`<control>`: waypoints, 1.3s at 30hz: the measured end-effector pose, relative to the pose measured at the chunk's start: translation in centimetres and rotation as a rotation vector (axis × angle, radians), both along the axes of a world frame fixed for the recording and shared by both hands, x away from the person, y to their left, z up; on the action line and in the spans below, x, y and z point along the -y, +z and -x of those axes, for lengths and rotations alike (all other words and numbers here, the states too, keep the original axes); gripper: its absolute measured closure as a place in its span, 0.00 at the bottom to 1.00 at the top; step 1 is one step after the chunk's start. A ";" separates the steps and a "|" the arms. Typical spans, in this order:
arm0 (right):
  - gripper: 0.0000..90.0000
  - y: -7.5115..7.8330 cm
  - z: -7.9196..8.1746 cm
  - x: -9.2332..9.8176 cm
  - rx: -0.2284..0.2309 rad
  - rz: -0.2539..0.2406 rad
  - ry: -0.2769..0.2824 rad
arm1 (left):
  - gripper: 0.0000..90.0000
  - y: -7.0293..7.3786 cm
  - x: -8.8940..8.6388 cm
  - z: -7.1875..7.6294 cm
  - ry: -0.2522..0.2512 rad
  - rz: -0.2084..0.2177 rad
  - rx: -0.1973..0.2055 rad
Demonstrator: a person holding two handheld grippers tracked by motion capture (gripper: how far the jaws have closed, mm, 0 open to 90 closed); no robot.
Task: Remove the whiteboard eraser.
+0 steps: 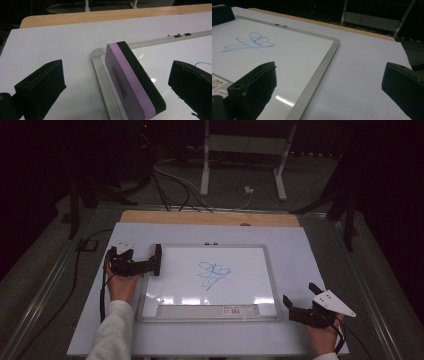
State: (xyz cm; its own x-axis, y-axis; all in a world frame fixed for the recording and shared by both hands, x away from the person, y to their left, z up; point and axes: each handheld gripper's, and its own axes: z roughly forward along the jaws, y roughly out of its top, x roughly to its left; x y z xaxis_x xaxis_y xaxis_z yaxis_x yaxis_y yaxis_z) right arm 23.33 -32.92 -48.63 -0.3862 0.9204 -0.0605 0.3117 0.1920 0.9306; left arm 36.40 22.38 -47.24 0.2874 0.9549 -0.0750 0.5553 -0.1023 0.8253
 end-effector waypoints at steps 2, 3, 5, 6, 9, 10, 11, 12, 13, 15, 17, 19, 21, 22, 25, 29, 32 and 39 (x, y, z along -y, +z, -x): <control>0.00 0.0 0.0 0.0 0.000 0.000 0.000 | 0.02 0.0 0.0 -0.1 0.000 0.004 -0.008; 0.00 0.0 0.0 0.0 0.000 0.000 0.000 | 0.03 -0.1 0.0 -0.1 0.000 0.003 -0.013; 0.00 0.0 0.0 0.0 0.000 0.000 0.000 | 0.05 -0.1 0.0 -0.2 0.002 0.003 -0.024; 0.00 0.0 0.0 0.0 0.000 0.001 -0.001 | 0.06 -0.3 0.0 -0.3 -0.001 0.009 -0.047; 0.00 0.0 0.0 0.0 -0.001 0.001 0.001 | 0.08 -0.5 0.1 -0.5 -0.004 0.015 -0.067; 0.00 0.0 0.0 0.0 -0.002 0.000 0.001 | 0.08 -0.5 0.1 -0.5 -0.004 0.015 -0.067; 0.00 0.0 0.0 0.0 -0.001 0.001 0.001 | 0.08 -0.5 0.1 -0.5 -0.001 0.022 -0.075; 0.00 0.0 0.0 0.0 -0.002 0.001 0.001 | 0.08 -0.6 0.0 -0.6 -0.002 0.030 -0.078; 0.00 0.0 0.0 0.0 -0.001 0.001 0.001 | 0.08 -0.6 0.0 -0.6 -0.005 0.037 -0.084; 0.00 0.0 0.0 0.0 -0.001 0.001 0.002 | 0.06 -0.6 -0.1 -0.6 -0.004 0.046 -0.090; 0.00 0.0 0.0 0.0 -0.002 0.001 0.001 | 0.06 -0.6 -0.2 -0.7 -0.005 0.049 -0.096; 0.00 0.0 0.0 0.0 -0.002 0.000 0.002 | 0.06 -0.6 -0.3 -0.7 -0.004 0.050 -0.100; 0.00 0.0 0.0 0.0 -0.002 0.001 0.003 | 0.05 -0.6 -0.5 -0.7 -0.001 0.053 -0.104; 0.00 0.0 0.0 -0.1 -0.002 0.001 0.003 | 0.05 -0.6 -0.6 -0.7 0.000 0.057 -0.103; 0.00 0.0 0.0 -0.1 -0.003 0.003 0.006 | 0.03 -0.6 -0.8 -0.7 -0.001 0.068 -0.108; 0.00 -0.1 -0.1 -0.1 -0.004 0.003 0.006 | 0.03 -0.7 -0.9 -0.9 -0.001 0.074 -0.123; 0.00 -0.1 -0.1 -0.1 -0.004 0.002 0.006 | 0.06 -0.8 -0.8 -0.9 0.004 0.063 -0.132; 0.00 -0.1 -0.1 -0.1 -0.005 0.004 0.006 | 0.18 -1.3 -0.4 -1.1 -0.010 0.050 -0.170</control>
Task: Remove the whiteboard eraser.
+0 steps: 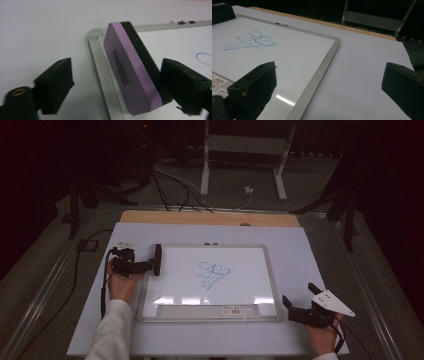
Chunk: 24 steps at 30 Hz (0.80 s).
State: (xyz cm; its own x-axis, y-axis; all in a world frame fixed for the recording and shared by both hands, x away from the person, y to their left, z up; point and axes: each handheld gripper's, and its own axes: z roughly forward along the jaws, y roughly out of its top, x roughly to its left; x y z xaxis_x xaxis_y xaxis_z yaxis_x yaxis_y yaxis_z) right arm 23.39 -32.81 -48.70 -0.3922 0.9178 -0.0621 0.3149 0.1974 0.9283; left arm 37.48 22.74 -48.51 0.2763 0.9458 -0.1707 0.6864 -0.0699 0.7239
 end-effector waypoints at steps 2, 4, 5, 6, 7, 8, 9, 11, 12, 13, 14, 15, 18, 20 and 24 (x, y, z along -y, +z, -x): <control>0.00 0.0 0.0 0.0 0.000 0.000 0.000 | 0.21 -0.1 0.0 0.0 -0.007 0.013 -0.007; 0.00 0.0 0.0 0.0 0.000 0.001 0.000 | 0.27 -0.1 0.1 0.0 -0.026 0.032 -0.013; 0.00 0.0 0.0 0.0 -0.001 0.000 0.000 | 0.30 -0.1 0.1 0.0 -0.032 0.039 -0.015; 0.00 0.0 0.0 0.0 -0.001 0.000 0.001 | 0.33 -0.1 0.1 0.0 -0.038 0.045 -0.016; 0.00 0.0 0.0 -0.1 -0.001 0.000 0.001 | 0.35 -0.1 0.1 0.0 -0.042 0.052 -0.019; 0.00 0.0 0.0 -0.1 -0.002 0.001 0.001 | 0.37 -0.1 0.1 0.0 -0.044 0.058 -0.021; 0.00 0.0 0.0 -0.1 -0.002 0.001 0.001 | 0.38 -0.1 0.0 -0.1 -0.048 0.066 -0.024; 0.00 0.0 0.0 -0.1 -0.001 0.000 0.001 | 0.39 -0.1 0.1 -0.1 -0.049 0.071 -0.026; 0.00 0.0 0.0 0.0 -0.001 0.000 0.001 | 0.40 -0.2 0.2 -0.2 -0.059 0.087 -0.031; 0.00 0.0 0.0 0.0 -0.001 0.000 0.000 | 0.41 -0.3 0.4 -0.2 -0.064 0.092 -0.034; 0.00 0.0 0.0 0.0 -0.001 0.000 0.001 | 0.41 -0.3 0.5 -0.3 -0.071 0.097 -0.036; 0.00 0.0 0.0 0.0 -0.001 0.000 0.000 | 0.41 -0.4 0.7 -0.3 -0.073 0.104 -0.037; 0.00 0.1 0.0 0.0 0.001 0.000 0.000 | 0.40 -0.6 1.1 -0.4 -0.082 0.114 -0.041; 0.00 0.1 0.0 0.1 0.002 -0.001 -0.001 | 0.40 -0.8 1.5 -0.6 -0.090 0.126 -0.051; 0.00 0.1 0.0 0.2 0.003 -0.003 -0.002 | 0.41 -1.1 1.9 -0.7 -0.105 0.129 -0.074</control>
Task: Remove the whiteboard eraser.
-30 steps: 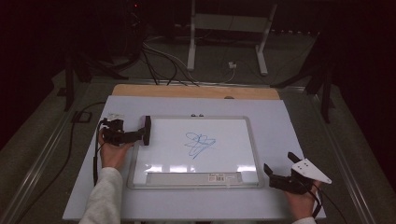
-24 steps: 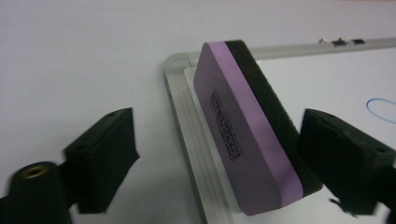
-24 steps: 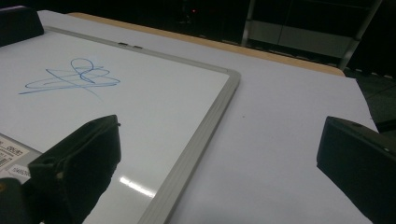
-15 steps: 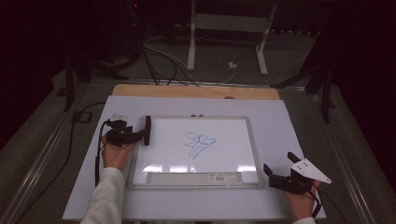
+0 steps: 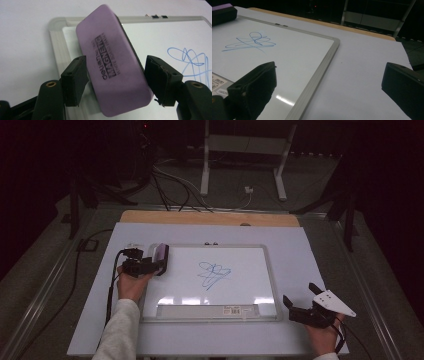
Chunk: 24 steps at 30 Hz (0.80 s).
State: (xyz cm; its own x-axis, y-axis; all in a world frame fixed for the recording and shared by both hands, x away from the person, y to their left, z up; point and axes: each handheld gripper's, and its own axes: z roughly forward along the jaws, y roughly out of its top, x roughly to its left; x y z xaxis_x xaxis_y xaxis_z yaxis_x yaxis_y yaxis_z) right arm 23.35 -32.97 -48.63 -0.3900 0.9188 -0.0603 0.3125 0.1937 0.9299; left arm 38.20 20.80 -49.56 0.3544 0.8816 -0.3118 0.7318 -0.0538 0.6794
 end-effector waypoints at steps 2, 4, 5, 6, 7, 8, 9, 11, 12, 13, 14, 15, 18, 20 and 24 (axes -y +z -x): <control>0.00 0.0 0.0 0.0 0.000 0.000 0.000 | 0.42 -0.3 0.2 -0.1 -0.003 -0.032 -0.017; 0.00 0.0 0.0 0.0 0.000 0.001 0.000 | 0.44 -0.7 0.2 -0.1 -0.005 -0.039 -0.025; 0.00 0.0 0.0 0.0 0.001 0.001 0.001 | 0.45 -0.7 0.2 -0.1 -0.001 -0.036 -0.023; 0.00 0.0 0.0 0.0 0.002 0.001 0.001 | 0.45 -0.7 0.2 -0.1 -0.001 -0.036 -0.023; 0.00 0.0 0.0 0.0 0.003 0.002 0.000 | 0.45 -0.7 0.2 -0.1 0.001 -0.039 -0.022; 0.00 0.0 0.0 0.0 0.001 0.000 -0.001 | 0.46 -0.6 0.2 -0.1 0.002 -0.042 -0.023; 0.00 0.0 0.0 0.0 0.001 0.000 -0.001 | 0.46 -0.6 0.2 -0.1 0.004 -0.048 -0.024; 0.00 0.0 0.0 0.0 0.000 0.001 0.000 | 0.46 -0.5 0.1 0.0 0.007 -0.051 -0.021; 0.00 0.0 0.0 0.0 0.001 0.002 0.000 | 0.46 -0.5 0.0 0.0 0.008 -0.055 -0.018; 0.00 0.0 0.0 -0.1 0.001 0.002 0.000 | 0.46 -0.4 -0.1 0.0 0.008 -0.056 -0.014; 0.00 0.0 0.0 -0.1 0.002 0.002 0.000 | 0.46 -0.3 -0.1 0.1 0.010 -0.058 -0.009; 0.00 0.0 0.0 -0.1 0.001 0.002 0.000 | 0.46 -0.2 -0.1 0.1 0.012 -0.057 -0.005; 0.00 0.0 0.0 0.0 0.001 0.001 -0.001 | 0.46 0.2 -0.3 0.3 0.013 -0.055 0.005; 0.00 0.0 0.0 -0.1 0.002 0.002 -0.001 | 0.46 0.4 -0.4 0.4 0.014 -0.052 0.013; 0.00 0.0 0.0 -0.1 0.002 0.002 0.000 | 0.46 0.7 -0.2 0.6 0.006 -0.058 0.030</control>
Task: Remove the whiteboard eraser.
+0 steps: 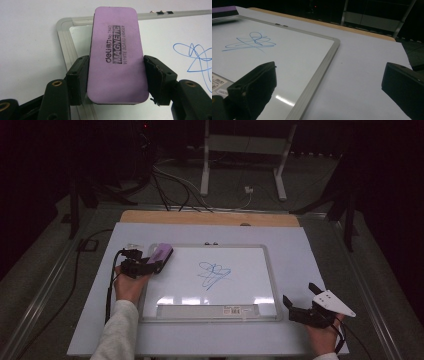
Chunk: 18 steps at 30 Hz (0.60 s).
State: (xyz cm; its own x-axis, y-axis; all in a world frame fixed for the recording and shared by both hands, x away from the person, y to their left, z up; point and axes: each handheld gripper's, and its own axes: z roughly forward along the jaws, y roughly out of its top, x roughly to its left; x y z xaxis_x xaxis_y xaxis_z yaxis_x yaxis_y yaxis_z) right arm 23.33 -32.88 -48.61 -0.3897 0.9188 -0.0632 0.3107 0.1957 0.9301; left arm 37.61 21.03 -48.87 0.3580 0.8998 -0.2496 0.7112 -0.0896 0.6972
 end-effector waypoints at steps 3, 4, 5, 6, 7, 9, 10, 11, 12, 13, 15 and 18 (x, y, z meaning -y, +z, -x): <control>0.00 0.0 0.0 0.0 0.000 0.000 -0.001 | 0.46 0.2 0.2 0.1 -0.008 -0.008 0.009; 0.00 0.0 0.0 0.0 0.000 0.000 -0.001 | 0.46 0.3 0.3 0.1 -0.013 -0.008 0.014; 0.00 0.0 0.0 0.0 0.000 0.000 -0.001 | 0.46 0.3 0.3 0.1 -0.013 -0.008 0.014; 0.00 0.0 0.0 0.0 0.000 -0.001 -0.001 | 0.46 0.4 0.4 0.3 -0.021 -0.009 0.024; 0.00 0.0 0.0 0.0 0.000 0.000 -0.001 | 0.46 0.5 0.5 0.3 -0.023 -0.011 0.027; 0.00 0.0 0.0 0.0 0.000 0.000 -0.001 | 0.46 0.6 0.7 0.5 -0.027 -0.015 0.035; 0.00 0.0 0.0 0.0 0.000 0.000 -0.001 | 0.46 0.7 0.8 0.5 -0.028 -0.017 0.037; 0.00 0.0 0.0 0.0 0.000 0.000 -0.001 | 0.46 0.7 0.8 0.5 -0.028 -0.017 0.037; 0.00 0.0 0.0 0.0 0.001 0.000 -0.001 | 0.46 0.8 0.9 0.7 -0.033 -0.018 0.044; 0.00 0.0 0.0 0.1 0.000 -0.001 -0.001 | 0.46 0.9 1.0 0.8 -0.036 -0.017 0.049; 0.00 0.0 0.0 0.0 0.001 0.000 -0.001 | 0.46 1.1 1.2 0.9 -0.043 -0.018 0.057; 0.00 0.0 0.0 0.0 0.000 0.000 0.000 | 0.46 1.4 1.4 1.2 -0.053 -0.017 0.068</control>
State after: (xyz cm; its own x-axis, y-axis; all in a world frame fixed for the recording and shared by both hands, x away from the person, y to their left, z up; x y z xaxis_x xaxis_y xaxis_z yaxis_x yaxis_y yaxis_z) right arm 23.32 -32.90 -48.61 -0.3895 0.9189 -0.0626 0.3111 0.1952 0.9301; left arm 36.45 19.61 -47.47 0.4208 0.8830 -0.2080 0.6560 -0.1378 0.7421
